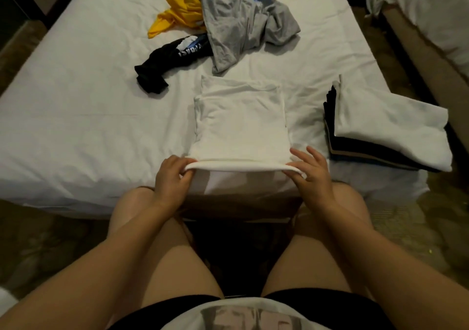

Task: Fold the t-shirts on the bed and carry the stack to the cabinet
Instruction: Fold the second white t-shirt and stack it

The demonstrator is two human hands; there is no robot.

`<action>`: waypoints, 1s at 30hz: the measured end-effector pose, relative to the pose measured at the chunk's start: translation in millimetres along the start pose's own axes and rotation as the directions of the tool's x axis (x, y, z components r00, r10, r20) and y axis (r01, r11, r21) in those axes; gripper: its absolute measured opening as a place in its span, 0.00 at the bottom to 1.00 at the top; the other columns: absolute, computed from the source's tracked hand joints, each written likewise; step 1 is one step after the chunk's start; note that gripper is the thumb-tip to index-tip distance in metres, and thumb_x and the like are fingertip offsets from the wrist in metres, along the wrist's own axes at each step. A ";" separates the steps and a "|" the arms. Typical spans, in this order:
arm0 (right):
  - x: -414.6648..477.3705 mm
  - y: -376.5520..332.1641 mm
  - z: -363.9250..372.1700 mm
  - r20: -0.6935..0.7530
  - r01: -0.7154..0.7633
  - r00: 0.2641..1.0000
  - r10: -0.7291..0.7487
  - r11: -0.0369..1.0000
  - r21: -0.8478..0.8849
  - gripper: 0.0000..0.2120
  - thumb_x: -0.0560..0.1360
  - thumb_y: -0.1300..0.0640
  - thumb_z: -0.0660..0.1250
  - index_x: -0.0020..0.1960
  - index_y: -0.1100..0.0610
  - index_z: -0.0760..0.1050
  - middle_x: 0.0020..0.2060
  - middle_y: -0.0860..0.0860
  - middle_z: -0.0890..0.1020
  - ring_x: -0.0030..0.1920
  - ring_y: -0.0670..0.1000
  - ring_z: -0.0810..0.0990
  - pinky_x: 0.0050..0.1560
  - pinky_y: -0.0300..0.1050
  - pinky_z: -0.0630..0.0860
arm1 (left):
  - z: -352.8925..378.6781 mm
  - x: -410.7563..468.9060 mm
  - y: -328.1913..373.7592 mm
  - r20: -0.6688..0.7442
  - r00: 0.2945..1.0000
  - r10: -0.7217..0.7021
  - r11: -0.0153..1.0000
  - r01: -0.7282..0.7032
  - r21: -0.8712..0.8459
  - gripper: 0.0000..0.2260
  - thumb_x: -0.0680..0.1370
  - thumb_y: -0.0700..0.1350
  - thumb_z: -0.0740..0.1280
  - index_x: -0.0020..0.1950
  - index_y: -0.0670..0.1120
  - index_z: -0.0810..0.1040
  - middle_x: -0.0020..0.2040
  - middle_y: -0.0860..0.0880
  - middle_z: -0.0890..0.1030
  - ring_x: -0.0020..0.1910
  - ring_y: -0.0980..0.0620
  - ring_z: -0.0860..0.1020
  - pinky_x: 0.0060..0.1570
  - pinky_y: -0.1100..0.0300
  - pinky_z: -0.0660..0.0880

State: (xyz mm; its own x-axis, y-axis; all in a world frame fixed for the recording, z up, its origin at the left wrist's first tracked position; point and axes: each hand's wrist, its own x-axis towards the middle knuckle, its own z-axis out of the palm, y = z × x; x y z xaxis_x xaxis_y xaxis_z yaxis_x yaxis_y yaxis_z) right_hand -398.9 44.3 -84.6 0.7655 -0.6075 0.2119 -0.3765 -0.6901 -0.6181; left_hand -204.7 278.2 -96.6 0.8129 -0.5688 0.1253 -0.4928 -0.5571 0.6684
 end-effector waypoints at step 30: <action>127.4 -16.9 25.5 -0.166 -0.459 0.857 0.488 0.869 0.188 0.22 0.79 0.46 0.60 0.30 0.53 0.59 0.27 0.47 0.65 0.29 0.47 0.63 0.34 0.44 0.53 | 22.6 126.1 46.2 -0.140 0.979 -0.147 0.985 0.132 -0.112 0.13 0.80 0.50 0.59 0.48 0.40 0.74 0.39 0.46 0.74 0.39 0.48 0.71 0.37 0.59 0.60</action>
State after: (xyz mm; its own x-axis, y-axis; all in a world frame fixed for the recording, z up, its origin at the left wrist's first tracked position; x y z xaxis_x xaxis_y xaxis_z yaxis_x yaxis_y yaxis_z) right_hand -281.7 -11.3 -66.5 0.3853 -0.9228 0.0055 -0.5798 -0.2467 -0.7765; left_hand -131.9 167.0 -66.5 0.9119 -0.3903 0.1266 -0.3431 -0.5561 0.7570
